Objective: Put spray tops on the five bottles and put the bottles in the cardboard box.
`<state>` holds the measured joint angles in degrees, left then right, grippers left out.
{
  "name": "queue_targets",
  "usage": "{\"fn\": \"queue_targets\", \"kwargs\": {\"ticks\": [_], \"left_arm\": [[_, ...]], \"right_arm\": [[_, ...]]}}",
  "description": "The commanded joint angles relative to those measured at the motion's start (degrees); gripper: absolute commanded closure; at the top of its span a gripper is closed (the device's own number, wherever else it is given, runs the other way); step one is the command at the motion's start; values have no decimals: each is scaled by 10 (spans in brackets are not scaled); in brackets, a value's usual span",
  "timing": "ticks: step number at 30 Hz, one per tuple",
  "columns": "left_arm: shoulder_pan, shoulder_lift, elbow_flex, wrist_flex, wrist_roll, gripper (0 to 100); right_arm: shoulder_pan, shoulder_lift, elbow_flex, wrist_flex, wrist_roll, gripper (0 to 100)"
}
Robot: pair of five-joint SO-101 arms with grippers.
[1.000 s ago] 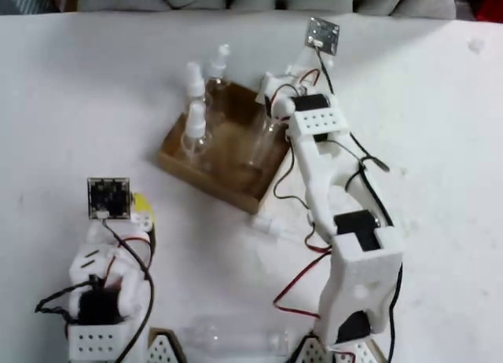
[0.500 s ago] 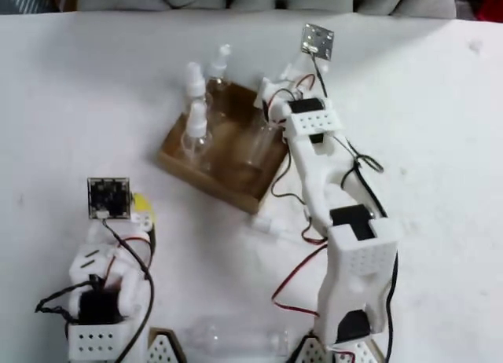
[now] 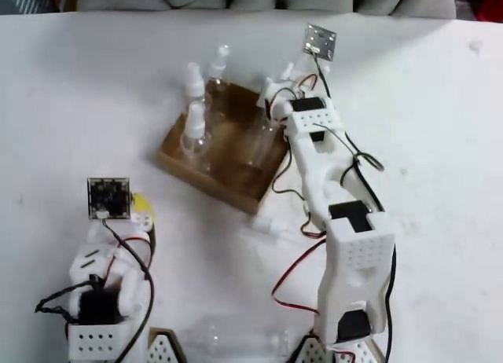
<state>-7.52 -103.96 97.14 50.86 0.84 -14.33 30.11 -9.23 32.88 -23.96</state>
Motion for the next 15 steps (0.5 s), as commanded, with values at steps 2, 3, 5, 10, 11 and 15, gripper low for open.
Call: {"fn": "queue_targets", "kwargs": {"ticks": [2, 3, 5, 10, 11, 15], "left_arm": [[-6, -7, -1, -18, -6, 980], [-6, -7, -1, -18, -6, 980], [-6, -7, -1, -18, -6, 980], [-6, -7, -1, -18, -6, 980], [-6, -7, -1, -18, -6, 980], [-6, -7, -1, -18, -6, 980]], "right_arm": [[4, -7, -25, 4, 4, 982], [4, -9, -25, 4, 4, 982], [4, -18, -22, 4, 4, 982], [4, -36, -19, 6, 4, 982], [4, -36, -19, 6, 4, 982], [4, -43, -15, 5, 33, 982]]}}
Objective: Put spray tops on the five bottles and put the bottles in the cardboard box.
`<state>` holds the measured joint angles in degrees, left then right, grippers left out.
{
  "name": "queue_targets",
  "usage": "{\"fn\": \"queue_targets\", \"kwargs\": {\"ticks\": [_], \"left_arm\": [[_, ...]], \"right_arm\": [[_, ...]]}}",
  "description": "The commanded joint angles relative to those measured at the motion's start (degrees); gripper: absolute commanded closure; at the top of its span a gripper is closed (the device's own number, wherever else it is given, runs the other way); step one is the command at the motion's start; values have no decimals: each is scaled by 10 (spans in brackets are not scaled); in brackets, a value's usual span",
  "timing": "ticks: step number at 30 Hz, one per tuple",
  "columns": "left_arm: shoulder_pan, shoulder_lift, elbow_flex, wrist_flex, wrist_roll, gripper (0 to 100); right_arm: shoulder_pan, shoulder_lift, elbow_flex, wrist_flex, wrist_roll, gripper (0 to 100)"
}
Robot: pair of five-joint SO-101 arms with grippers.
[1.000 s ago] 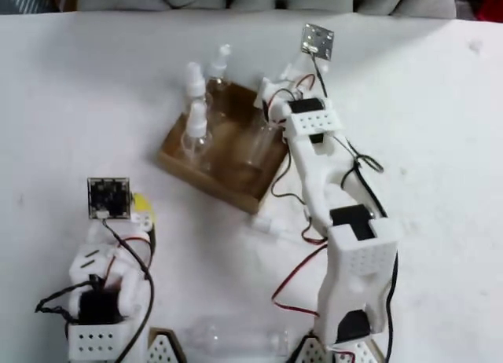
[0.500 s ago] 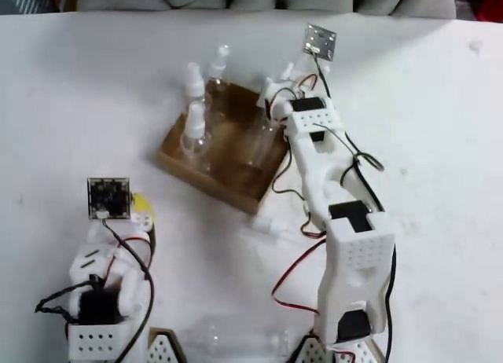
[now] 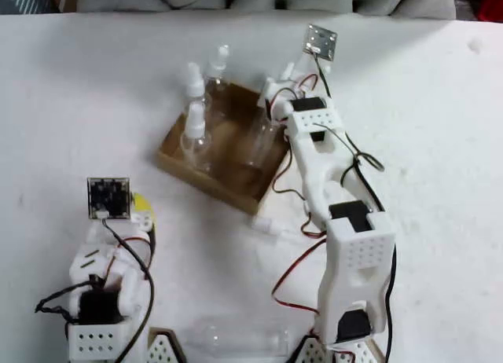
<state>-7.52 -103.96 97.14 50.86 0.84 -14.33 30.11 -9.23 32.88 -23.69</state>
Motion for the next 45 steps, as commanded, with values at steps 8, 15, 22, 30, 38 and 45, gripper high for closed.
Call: {"fn": "queue_targets", "kwargs": {"ticks": [8, 15, 22, 30, 38, 45], "left_arm": [[-6, -7, -1, -18, -6, 980], [-6, -7, -1, -18, -6, 980], [-6, -7, -1, -19, -6, 980], [-6, -7, -1, -19, -6, 980], [-6, -7, -1, -20, -6, 980], [-6, -7, -1, -20, -6, 980]], "right_arm": [[0, -99, 29, 0, 78, 982], [0, -126, 53, 0, 78, 982], [0, -160, 85, 0, 78, 982], [-1, -243, 176, -44, 78, 982], [-12, -356, 363, -209, 103, 982], [-45, -440, 484, -289, 152, 982]]}}
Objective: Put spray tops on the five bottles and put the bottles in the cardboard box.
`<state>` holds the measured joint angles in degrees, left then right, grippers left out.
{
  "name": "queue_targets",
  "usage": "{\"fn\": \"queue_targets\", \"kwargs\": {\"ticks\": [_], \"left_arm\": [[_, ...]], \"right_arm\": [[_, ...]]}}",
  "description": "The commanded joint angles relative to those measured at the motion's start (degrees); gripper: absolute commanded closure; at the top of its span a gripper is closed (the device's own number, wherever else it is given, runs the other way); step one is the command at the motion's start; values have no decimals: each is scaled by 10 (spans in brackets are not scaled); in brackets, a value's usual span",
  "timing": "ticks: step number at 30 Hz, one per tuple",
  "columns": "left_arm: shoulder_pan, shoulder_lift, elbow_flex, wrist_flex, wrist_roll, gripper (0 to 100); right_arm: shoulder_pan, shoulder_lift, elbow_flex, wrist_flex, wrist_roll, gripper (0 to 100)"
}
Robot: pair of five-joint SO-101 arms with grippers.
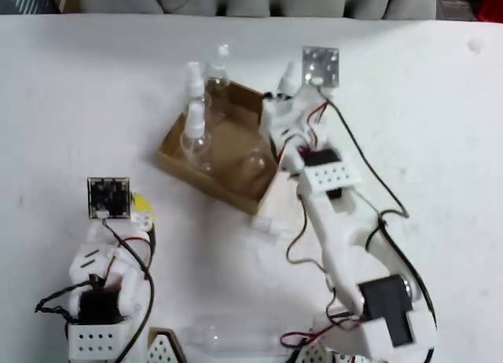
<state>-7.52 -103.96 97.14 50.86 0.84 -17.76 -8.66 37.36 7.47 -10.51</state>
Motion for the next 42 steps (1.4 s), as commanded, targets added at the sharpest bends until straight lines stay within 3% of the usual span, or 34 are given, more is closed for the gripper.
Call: {"fn": "queue_targets", "kwargs": {"ticks": [1, 17, 42], "left_arm": [[-6, -7, -1, -20, -6, 980], [-20, -7, -1, -22, -6, 980], [-21, -7, -1, -22, -6, 980]], "right_arm": [[-12, -61, 32, -45, 25, 982], [-72, -116, 229, -260, 80, 982], [-81, -110, 251, -261, 80, 976]]}}
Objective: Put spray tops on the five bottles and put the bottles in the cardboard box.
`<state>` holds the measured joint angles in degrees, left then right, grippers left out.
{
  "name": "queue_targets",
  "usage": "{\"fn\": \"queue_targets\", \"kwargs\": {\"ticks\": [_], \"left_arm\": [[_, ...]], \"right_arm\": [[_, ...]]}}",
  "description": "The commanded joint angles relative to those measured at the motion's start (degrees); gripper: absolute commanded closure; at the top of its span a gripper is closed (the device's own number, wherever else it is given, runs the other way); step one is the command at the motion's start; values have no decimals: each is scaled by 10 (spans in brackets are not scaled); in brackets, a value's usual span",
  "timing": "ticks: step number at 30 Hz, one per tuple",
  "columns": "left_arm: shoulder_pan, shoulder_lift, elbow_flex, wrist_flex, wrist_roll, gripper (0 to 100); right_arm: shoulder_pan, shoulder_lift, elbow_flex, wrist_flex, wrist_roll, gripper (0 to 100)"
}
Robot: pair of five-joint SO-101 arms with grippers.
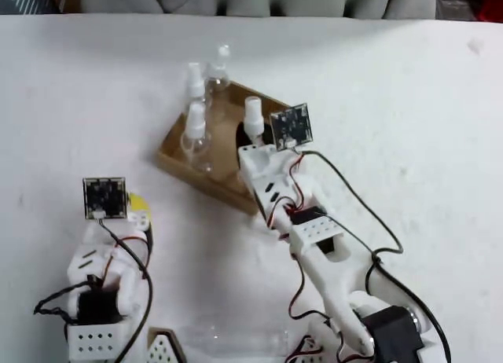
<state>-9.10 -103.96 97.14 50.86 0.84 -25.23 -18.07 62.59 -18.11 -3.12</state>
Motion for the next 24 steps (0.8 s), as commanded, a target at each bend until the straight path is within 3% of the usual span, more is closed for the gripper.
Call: {"fn": "queue_targets", "kwargs": {"ticks": [1, 8, 24], "left_arm": [[-5, -7, -1, -22, -6, 980], [-5, -7, -1, -22, -6, 980], [-5, -7, -1, -22, -7, 980]], "right_arm": [[-7, -17, -1, -5, 6, 976], [-14, -21, 15, -4, 7, 860], [-28, -22, 18, -7, 7, 838]]}}
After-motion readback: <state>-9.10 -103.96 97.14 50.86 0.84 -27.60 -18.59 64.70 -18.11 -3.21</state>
